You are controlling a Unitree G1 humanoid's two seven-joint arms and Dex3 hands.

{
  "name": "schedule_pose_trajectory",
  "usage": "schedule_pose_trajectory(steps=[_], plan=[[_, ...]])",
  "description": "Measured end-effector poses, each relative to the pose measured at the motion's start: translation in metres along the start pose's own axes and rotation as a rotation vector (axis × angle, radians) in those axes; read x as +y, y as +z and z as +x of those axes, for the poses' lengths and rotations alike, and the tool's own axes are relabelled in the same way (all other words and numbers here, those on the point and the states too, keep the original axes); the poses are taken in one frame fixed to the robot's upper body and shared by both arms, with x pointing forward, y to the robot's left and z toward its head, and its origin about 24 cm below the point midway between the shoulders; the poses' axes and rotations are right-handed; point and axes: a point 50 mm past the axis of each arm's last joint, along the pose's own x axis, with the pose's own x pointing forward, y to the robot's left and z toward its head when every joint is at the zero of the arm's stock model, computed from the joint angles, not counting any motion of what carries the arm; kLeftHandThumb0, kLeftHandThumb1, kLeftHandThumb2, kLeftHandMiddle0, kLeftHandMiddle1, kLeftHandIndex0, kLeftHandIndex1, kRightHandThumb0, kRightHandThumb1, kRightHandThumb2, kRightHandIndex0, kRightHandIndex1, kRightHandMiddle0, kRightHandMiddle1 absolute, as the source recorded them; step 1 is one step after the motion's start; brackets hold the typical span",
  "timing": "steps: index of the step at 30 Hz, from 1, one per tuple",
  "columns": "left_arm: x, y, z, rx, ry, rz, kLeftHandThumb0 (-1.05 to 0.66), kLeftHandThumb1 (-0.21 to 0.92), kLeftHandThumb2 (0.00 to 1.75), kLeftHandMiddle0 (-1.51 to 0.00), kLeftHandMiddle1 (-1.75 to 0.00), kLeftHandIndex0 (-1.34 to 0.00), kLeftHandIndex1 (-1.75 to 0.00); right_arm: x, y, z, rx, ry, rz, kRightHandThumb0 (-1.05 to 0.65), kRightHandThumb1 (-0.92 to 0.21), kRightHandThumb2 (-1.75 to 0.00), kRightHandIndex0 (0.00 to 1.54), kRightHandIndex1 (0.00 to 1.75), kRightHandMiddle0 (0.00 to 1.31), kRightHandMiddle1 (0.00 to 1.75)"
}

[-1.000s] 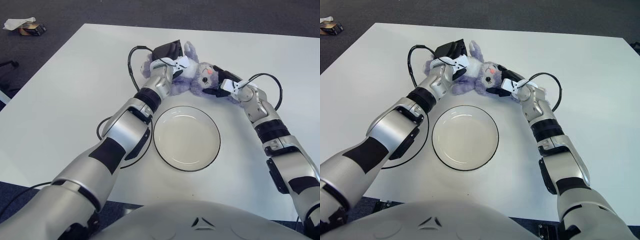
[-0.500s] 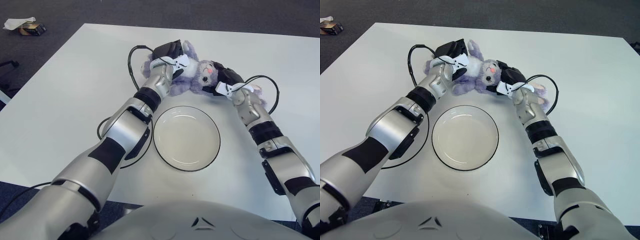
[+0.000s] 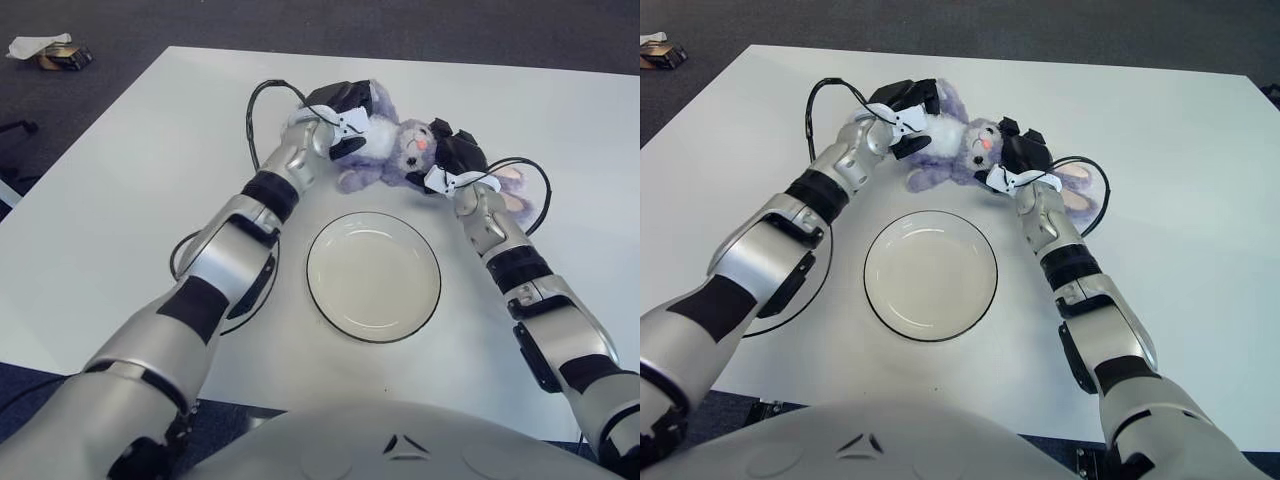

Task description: Put the doll into the plate.

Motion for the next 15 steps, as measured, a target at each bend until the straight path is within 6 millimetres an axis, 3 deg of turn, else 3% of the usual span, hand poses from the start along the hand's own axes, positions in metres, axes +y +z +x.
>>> schedule_pose_trajectory(steps=[2,5,11,15], plan=[[0.001,-0.001,-0.002,-0.032,-0.022,0.036,-0.64,0.72,0.73,-0.29,-1.72,-0.1,-1.64,0.0,-0.001,0.0,-0.009,-0.012,0.004,0.0,-0.24,-1.29,0.74,1.4,0.55,1.75],[0.003,-0.008,-0.006,-0.078,-0.054,0.086,-0.91,0.86,0.53,-0.14,-1.6,-0.03,-1.41,-0.001,-0.004,0.0,-0.011,-0.024,0.011,0.0,-0.21,-1.33,0.8,1.38,0.56,1.75],[0.001,-0.015,-0.011,-0.152,-0.125,0.158,-1.03,0.91,0.42,-0.03,-1.28,0.0,-0.94,-0.003,-0.004,0.001,-0.014,-0.039,0.031,0.0,-0.18,-1.37,0.83,1.4,0.54,1.75],[0.004,-0.016,-0.012,-0.171,-0.198,0.217,-1.04,0.92,0.35,-0.02,-0.85,0.0,-0.54,-0.006,-0.004,0.001,-0.008,-0.046,0.054,0.0,-0.17,-1.38,0.84,1.42,0.53,1.75]])
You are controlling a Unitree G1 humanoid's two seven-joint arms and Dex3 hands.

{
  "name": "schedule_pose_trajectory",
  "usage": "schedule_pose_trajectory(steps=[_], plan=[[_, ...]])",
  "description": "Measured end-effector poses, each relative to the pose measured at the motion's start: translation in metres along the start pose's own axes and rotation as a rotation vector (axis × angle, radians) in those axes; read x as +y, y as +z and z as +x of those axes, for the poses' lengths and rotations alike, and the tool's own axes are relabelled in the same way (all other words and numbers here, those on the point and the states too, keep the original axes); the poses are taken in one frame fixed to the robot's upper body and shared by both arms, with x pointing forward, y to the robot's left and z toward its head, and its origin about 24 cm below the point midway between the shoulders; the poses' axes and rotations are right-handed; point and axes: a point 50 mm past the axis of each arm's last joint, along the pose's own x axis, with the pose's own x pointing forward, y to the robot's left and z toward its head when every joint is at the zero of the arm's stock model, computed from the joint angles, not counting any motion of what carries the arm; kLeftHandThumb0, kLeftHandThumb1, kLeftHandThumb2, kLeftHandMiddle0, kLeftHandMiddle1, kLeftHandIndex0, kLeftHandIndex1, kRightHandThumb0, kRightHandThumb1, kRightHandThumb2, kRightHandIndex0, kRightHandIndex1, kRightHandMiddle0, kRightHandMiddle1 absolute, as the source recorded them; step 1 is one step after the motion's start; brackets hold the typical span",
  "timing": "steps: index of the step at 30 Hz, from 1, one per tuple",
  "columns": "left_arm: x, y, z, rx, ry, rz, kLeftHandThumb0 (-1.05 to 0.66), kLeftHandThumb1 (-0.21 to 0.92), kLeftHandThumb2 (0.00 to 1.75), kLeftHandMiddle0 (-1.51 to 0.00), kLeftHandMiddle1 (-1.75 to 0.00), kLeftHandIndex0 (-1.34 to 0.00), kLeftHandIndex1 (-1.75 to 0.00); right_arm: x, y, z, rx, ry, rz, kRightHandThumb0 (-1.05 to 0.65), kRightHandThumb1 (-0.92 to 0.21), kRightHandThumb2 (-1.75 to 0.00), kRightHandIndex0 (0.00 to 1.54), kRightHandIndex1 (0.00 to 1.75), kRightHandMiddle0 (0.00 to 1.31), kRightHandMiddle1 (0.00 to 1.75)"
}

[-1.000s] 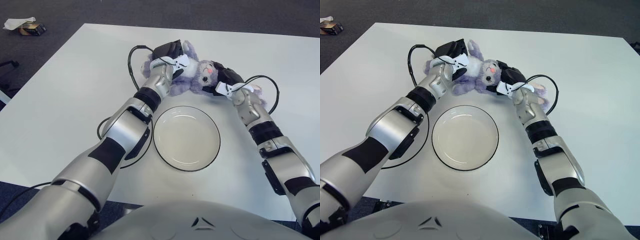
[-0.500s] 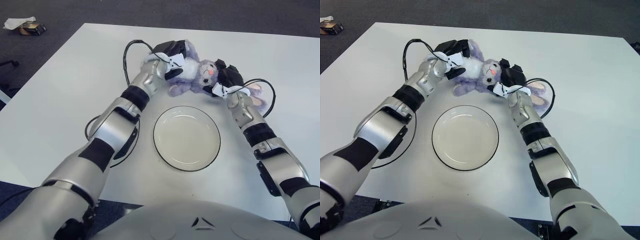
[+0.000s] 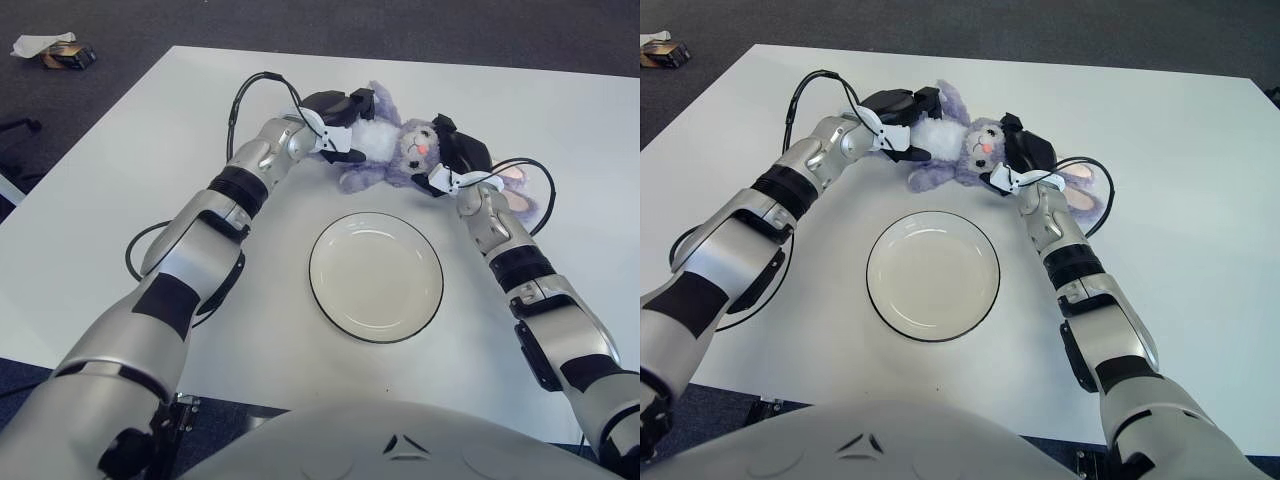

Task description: Put the doll into the plate.

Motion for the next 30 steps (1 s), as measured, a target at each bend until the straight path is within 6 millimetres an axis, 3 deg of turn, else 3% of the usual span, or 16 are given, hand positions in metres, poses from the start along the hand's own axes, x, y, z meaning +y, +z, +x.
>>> schedule_pose_trajectory(steps=[6,12,22,30], plan=[[0.006,0.0,0.0,0.002,-0.13,0.113,-1.05,0.92,0.29,-0.01,-0.36,0.0,-0.18,-0.001,0.001,-0.001,0.009,-0.008,0.015,0.0,-0.17,-1.39,0.83,1.45,0.52,1.75],[0.003,0.001,0.001,0.014,-0.195,0.226,-1.05,0.92,0.3,0.0,-0.07,0.0,-0.03,-0.001,0.001,-0.001,0.017,-0.006,0.02,0.0,-0.17,-1.39,0.83,1.46,0.52,1.75],[-0.006,0.004,0.006,0.068,-0.178,0.385,-1.05,0.92,0.28,0.0,0.0,0.0,0.0,-0.002,0.002,-0.001,0.023,-0.001,0.028,0.0,-0.15,-1.47,0.79,1.61,0.51,1.75],[-0.014,0.002,0.01,0.108,-0.132,0.424,-1.05,0.92,0.14,0.0,0.0,0.0,0.0,-0.001,0.001,-0.003,0.028,-0.003,0.032,0.0,-0.13,-1.51,0.77,1.67,0.52,1.75]])
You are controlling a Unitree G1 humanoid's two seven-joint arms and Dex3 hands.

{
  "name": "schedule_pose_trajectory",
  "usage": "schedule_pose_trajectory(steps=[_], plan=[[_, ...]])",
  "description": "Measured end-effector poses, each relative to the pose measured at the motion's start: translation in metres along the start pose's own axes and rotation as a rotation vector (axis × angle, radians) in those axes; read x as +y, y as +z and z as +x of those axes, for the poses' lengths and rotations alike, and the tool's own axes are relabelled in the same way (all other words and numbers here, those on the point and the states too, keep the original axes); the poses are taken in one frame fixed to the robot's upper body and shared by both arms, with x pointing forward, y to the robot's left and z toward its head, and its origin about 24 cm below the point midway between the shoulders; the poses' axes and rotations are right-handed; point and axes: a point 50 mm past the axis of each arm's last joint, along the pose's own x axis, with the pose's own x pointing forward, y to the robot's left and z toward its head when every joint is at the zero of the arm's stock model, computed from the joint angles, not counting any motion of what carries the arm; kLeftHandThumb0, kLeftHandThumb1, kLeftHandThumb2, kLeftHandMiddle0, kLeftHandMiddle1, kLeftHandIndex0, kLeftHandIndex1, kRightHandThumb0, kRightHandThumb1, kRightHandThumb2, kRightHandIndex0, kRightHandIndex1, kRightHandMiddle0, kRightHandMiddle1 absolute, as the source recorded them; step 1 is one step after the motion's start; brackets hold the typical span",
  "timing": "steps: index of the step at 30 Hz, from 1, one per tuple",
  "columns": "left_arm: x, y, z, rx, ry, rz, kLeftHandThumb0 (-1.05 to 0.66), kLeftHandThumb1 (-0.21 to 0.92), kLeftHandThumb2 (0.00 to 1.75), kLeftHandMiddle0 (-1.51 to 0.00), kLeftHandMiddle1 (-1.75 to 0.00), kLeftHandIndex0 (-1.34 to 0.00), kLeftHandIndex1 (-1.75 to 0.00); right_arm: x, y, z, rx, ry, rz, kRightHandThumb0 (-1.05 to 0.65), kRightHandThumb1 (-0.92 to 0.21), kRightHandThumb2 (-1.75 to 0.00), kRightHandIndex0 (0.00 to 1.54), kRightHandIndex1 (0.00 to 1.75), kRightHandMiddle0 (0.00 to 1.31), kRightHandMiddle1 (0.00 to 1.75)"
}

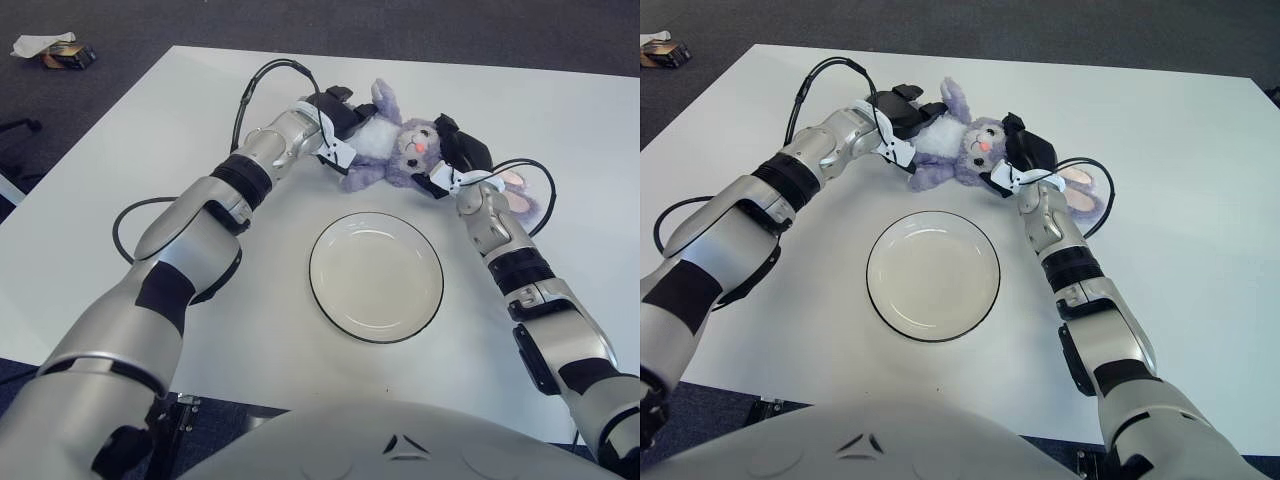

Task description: Put the doll into the plate.

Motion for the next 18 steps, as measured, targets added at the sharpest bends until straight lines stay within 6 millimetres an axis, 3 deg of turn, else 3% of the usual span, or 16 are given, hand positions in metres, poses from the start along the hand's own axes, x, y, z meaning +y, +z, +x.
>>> schedule_pose_trajectory(steps=[8,10,11,12,15,18], plan=[[-0.011,0.003,0.005,0.063,0.088,0.044,-1.04,0.91,0.1,-0.02,-0.01,0.0,0.0,0.0,-0.001,-0.001,0.001,-0.003,0.007,0.0,-0.12,-1.53,0.77,1.69,0.53,1.75],[-0.012,0.003,0.006,0.08,0.118,0.047,-0.96,0.87,0.09,-0.06,-0.05,0.0,-0.06,0.0,-0.001,-0.001,0.001,-0.003,0.009,0.0,-0.12,-1.53,0.77,1.69,0.53,1.75],[-0.013,0.004,0.006,0.088,0.134,0.048,-0.85,0.79,0.15,-0.07,-0.12,0.0,-0.16,0.0,-0.001,-0.001,0.001,-0.003,0.01,0.0,-0.12,-1.53,0.77,1.69,0.53,1.75],[-0.014,0.004,0.006,0.099,0.152,0.046,-0.74,0.66,0.34,-0.04,-0.37,0.0,-0.29,0.0,-0.001,-0.001,0.001,-0.003,0.01,0.0,-0.12,-1.53,0.77,1.69,0.53,1.75],[-0.019,0.007,0.006,0.142,0.22,0.039,-0.53,0.4,0.74,-0.01,-0.93,0.0,-0.61,0.0,-0.001,-0.001,0.002,-0.001,0.011,0.0,-0.13,-1.52,0.77,1.68,0.53,1.75],[-0.03,0.01,0.004,0.182,0.29,0.034,-0.36,0.28,0.96,-0.01,-1.28,0.0,-0.9,-0.001,-0.001,-0.001,0.003,0.002,0.013,0.0,-0.13,-1.52,0.77,1.68,0.52,1.75]])
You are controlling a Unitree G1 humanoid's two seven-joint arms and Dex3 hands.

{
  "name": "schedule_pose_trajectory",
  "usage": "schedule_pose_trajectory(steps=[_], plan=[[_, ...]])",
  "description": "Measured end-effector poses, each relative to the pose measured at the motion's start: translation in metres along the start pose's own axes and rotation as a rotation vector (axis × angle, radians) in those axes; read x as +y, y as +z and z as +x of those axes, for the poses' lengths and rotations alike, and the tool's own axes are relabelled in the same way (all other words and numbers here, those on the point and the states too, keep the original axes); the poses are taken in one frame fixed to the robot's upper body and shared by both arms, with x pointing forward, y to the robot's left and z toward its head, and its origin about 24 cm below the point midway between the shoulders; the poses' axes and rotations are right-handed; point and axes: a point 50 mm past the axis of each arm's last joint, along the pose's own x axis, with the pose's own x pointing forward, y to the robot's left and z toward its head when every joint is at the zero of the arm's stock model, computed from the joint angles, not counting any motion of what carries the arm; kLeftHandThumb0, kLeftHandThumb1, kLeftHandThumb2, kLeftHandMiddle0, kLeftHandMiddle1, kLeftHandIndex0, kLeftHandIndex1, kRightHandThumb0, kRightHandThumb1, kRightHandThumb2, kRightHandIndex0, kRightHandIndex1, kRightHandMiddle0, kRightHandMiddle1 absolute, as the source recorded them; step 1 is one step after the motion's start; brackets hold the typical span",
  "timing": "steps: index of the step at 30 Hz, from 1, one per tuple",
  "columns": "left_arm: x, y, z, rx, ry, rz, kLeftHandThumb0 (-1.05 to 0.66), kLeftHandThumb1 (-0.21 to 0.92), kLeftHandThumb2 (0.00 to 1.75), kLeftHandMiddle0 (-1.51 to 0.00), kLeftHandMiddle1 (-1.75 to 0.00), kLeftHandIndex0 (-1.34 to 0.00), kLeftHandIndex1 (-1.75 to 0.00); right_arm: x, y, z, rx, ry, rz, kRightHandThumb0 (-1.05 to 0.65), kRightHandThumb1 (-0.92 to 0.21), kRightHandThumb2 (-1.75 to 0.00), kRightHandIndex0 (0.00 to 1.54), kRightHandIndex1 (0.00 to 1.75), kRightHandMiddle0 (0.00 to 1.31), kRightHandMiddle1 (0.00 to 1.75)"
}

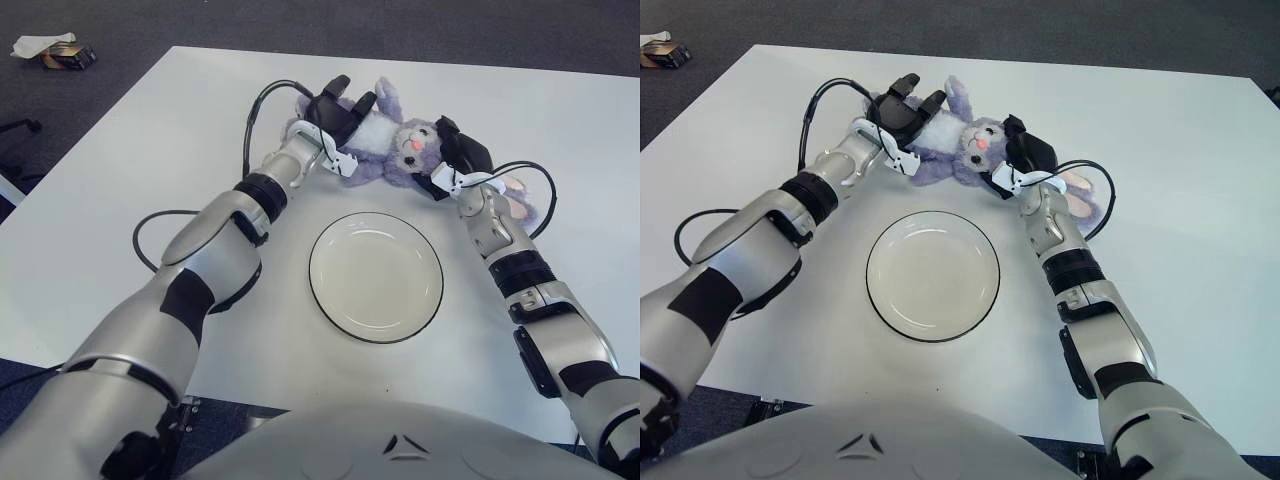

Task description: Put the doll into the plate.

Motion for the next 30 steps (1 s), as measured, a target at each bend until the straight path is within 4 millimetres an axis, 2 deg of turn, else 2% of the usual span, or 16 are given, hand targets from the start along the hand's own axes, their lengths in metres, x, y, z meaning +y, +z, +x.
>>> schedule_pose_trajectory(steps=[1,4,5,7,9,13,20,22,24,26,30], plan=[[-0.003,0.001,-0.002,0.01,0.027,0.001,-0.23,0.23,1.09,0.0,-1.42,0.0,-1.03,0.0,0.0,0.0,0.002,0.002,0.001,0.0,-0.13,-1.52,0.77,1.68,0.52,1.75],[-0.014,0.004,-0.01,0.019,0.099,0.021,-0.05,0.19,1.25,-0.03,-1.63,0.0,-1.25,-0.001,0.0,-0.001,0.008,0.003,0.003,0.0,-0.13,-1.52,0.77,1.69,0.52,1.75],[-0.017,0.004,-0.012,0.018,0.12,0.027,-0.03,0.19,1.27,-0.03,-1.66,0.0,-1.27,-0.001,0.0,-0.001,0.01,0.004,0.004,0.0,-0.13,-1.52,0.77,1.69,0.52,1.75],[-0.019,0.003,-0.015,0.013,0.147,0.041,0.22,0.41,1.11,-0.25,-1.71,0.0,-1.4,-0.002,0.001,-0.002,0.014,0.006,0.005,0.0,-0.13,-1.53,0.77,1.69,0.52,1.75],[-0.021,0.002,-0.016,0.006,0.166,0.058,0.3,0.48,1.06,-0.33,-1.73,0.0,-1.49,-0.003,0.001,-0.002,0.017,0.008,0.008,0.0,-0.13,-1.53,0.77,1.7,0.52,1.75],[-0.024,0.001,-0.019,-0.013,0.187,0.083,0.38,0.51,1.06,-0.42,-1.74,-0.04,-1.62,-0.004,0.002,-0.002,0.026,0.015,0.012,0.0,-0.13,-1.53,0.77,1.7,0.52,1.75],[-0.025,-0.003,-0.02,-0.032,0.192,0.115,0.41,0.51,1.06,-0.44,-1.75,-0.12,-1.73,-0.006,0.004,-0.003,0.029,0.034,0.023,0.0,-0.13,-1.53,0.77,1.7,0.52,1.75],[-0.025,-0.005,-0.02,-0.038,0.191,0.121,0.41,0.51,1.06,-0.44,-1.75,-0.18,-1.74,-0.006,0.004,-0.003,0.03,0.042,0.029,0.0,-0.13,-1.53,0.77,1.7,0.52,1.75],[-0.025,-0.006,-0.02,-0.047,0.19,0.122,0.21,0.45,1.15,-0.47,-1.75,-0.29,-1.74,-0.006,0.003,-0.003,0.033,0.049,0.039,0.0,-0.13,-1.53,0.77,1.71,0.52,1.75],[-0.025,-0.007,-0.021,-0.054,0.187,0.122,0.11,0.39,1.23,-0.52,-1.73,-0.35,-1.74,-0.006,0.003,-0.003,0.037,0.057,0.047,0.0,-0.13,-1.53,0.77,1.71,0.52,1.75],[-0.025,-0.008,-0.021,-0.072,0.182,0.115,0.03,0.23,1.37,-0.67,-1.61,-0.51,-1.75,-0.006,0.003,-0.004,0.039,0.067,0.059,0.0,-0.13,-1.52,0.77,1.7,0.52,1.75]])
